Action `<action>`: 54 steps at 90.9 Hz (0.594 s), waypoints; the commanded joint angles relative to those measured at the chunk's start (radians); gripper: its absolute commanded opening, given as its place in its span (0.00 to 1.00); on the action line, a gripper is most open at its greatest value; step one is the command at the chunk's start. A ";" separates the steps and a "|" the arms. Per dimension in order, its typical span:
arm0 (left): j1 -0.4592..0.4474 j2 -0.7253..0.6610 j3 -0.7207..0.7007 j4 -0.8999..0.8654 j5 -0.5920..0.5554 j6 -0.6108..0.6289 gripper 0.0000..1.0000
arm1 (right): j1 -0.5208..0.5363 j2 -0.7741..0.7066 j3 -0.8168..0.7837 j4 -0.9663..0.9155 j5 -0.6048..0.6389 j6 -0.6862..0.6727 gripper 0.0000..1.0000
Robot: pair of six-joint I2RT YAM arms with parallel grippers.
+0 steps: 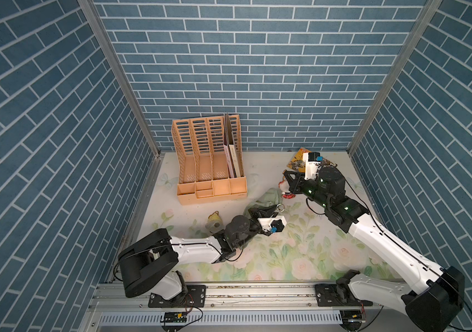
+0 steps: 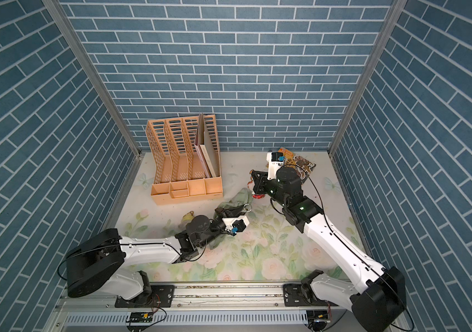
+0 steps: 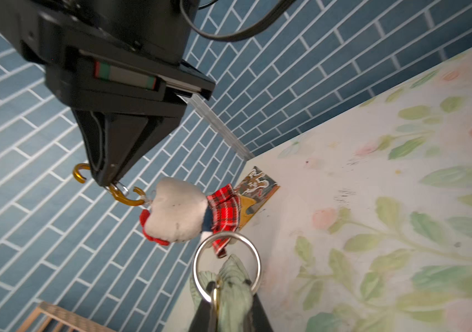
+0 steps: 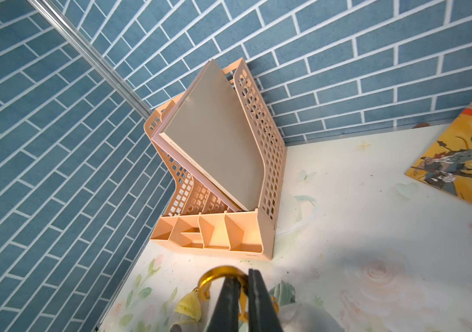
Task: Remove the decoration from the bag
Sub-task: Place the bag at the center of the board.
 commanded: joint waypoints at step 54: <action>0.062 0.106 0.141 -0.246 0.260 -0.426 0.46 | -0.088 -0.077 -0.139 0.106 0.007 -0.063 0.10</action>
